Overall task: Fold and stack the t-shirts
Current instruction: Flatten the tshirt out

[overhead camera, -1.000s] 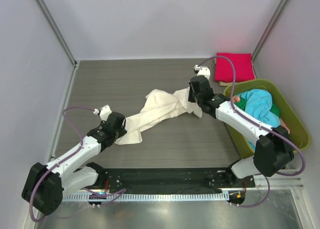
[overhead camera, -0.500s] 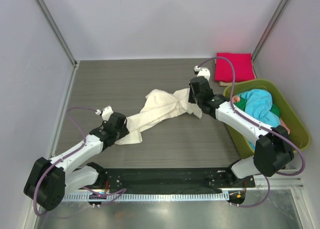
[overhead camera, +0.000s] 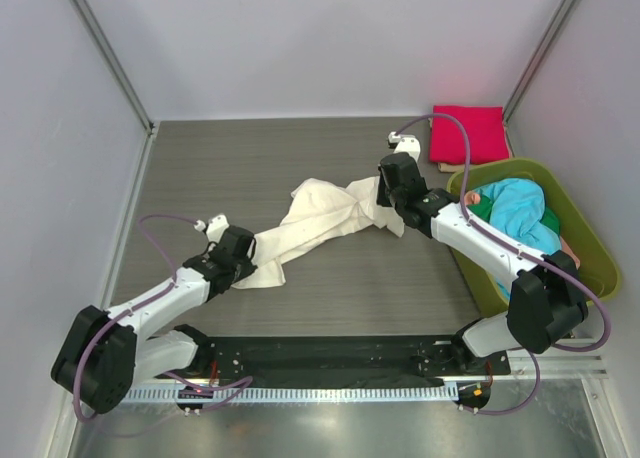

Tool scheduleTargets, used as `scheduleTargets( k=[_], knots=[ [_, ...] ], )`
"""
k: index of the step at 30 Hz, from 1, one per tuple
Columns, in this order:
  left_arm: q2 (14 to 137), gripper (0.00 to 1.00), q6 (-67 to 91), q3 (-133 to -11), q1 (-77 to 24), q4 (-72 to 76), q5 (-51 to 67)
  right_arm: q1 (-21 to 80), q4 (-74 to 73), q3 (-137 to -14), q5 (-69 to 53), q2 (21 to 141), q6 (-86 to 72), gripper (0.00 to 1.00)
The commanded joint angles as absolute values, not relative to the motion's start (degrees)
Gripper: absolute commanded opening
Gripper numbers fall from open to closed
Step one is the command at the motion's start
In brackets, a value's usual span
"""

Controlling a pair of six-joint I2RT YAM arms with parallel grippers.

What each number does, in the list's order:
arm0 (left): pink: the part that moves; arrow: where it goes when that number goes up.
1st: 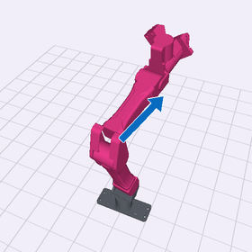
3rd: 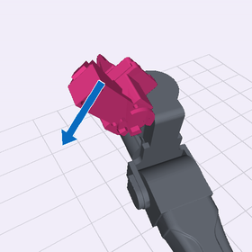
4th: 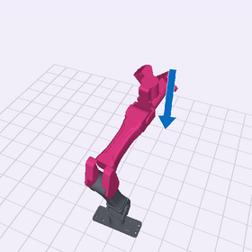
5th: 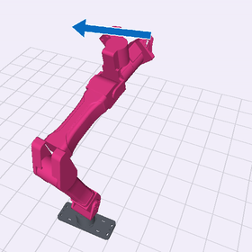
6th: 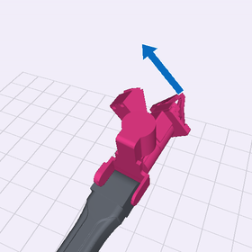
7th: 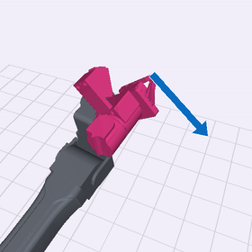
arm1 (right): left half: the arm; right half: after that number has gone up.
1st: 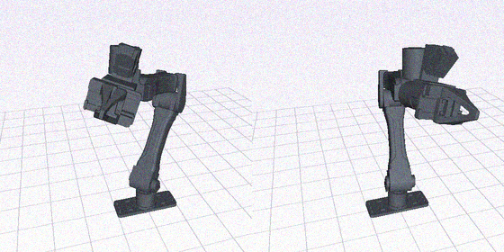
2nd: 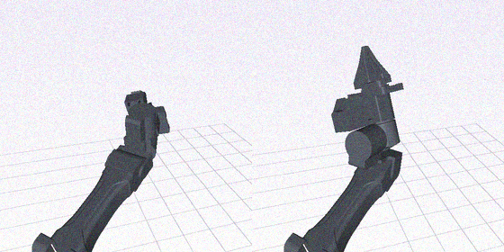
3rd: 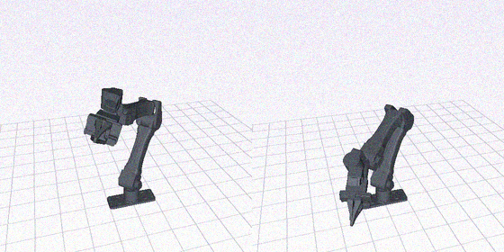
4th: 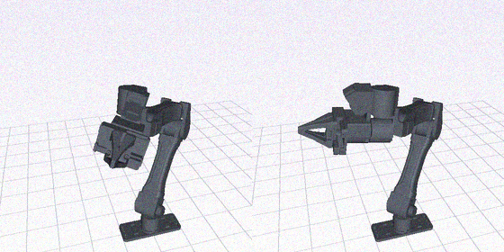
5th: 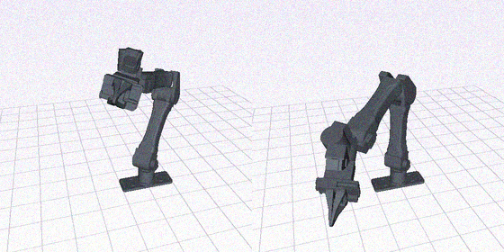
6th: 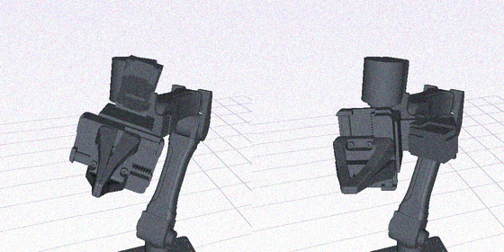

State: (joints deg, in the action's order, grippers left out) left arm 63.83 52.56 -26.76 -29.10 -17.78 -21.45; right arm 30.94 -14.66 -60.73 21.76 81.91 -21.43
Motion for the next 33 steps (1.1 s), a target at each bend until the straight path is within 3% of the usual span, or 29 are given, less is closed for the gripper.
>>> scheduleTargets(
  k=[1,11,17,18,19,22,23,27,33],
  knots=[
    [63.3,0.19,51.7,-28.5,-28.8,-16.6,-22.8,30.9,-12.7,-60.6,22.7,82.1,-22.4,0.01],
    [58.4,0.00,50.3,-30.6,-28.7,-19.5,-24.3,30.9,-12.7,-60.6,22.9,81.9,-22.1,0.01],
    [57.8,0.00,50.0,-30.6,-28.5,-19.8,-23.6,30.9,-12.7,-60.2,22.9,81.7,-22.0,0.01],
    [58.1,0.04,50.0,-30.5,-28.5,-19.9,-23.2,30.9,-12.7,-60.2,22.7,81.7,-22.1,0.01],
    [58.1,0.20,50.2,-30.3,-28.6,-20.2,-22.1,30.9,-12.7,-60.2,22.8,81.7,-22.1,0.01],
    [57.8,0.48,51.3,-29.1,-28.5,-20.3,-21.0,30.9,-12.6,-60.0,22.9,81.7,-22.1,0.01],
    [57.8,0.51,51.6,-28.0,-28.5,-20.0,-20.8,30.9,-12.6,-60.1,22.9,81.9,-22.1,0.01],
    [58.1,0.52,52.4,-26.1,-28.5,-18.6,-20.0,30.9,-12.6,-60.3,22.8,82.6,-22.0,0.01],
    [61.0,0.40,52.5,-25.4,-28.5,-15.8,-19.5,31.0,-12.4,-60.7,22.7,83.4,-21.9,0.01]
  ],
)
